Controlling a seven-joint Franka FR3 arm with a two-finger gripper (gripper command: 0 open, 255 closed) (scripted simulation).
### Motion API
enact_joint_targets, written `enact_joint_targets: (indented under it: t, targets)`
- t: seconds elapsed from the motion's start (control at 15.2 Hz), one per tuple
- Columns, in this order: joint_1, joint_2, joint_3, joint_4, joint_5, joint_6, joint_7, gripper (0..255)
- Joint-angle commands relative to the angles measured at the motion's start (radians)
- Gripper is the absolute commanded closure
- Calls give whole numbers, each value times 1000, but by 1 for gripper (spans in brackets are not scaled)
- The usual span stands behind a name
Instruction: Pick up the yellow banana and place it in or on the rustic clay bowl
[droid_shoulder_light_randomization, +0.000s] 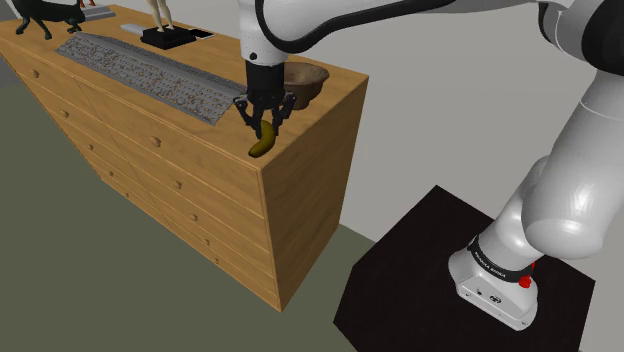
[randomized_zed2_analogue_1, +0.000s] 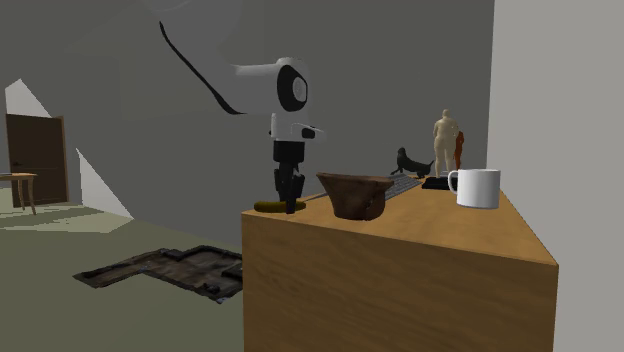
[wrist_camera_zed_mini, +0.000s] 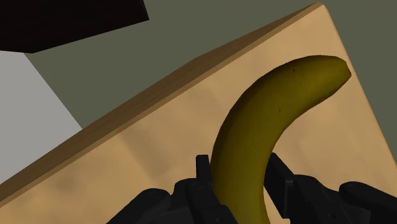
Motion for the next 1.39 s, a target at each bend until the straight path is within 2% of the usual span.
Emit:
enact_joint_targets:
  t: [0.0, 0.59, 1.32]
  targets:
    - [0, 0, 0, 0, 0, 0, 0, 255]
    - [2, -2, 1, 105, 0, -107, 4, 255]
    - [10, 24, 5, 287, -9, -264, 16, 255]
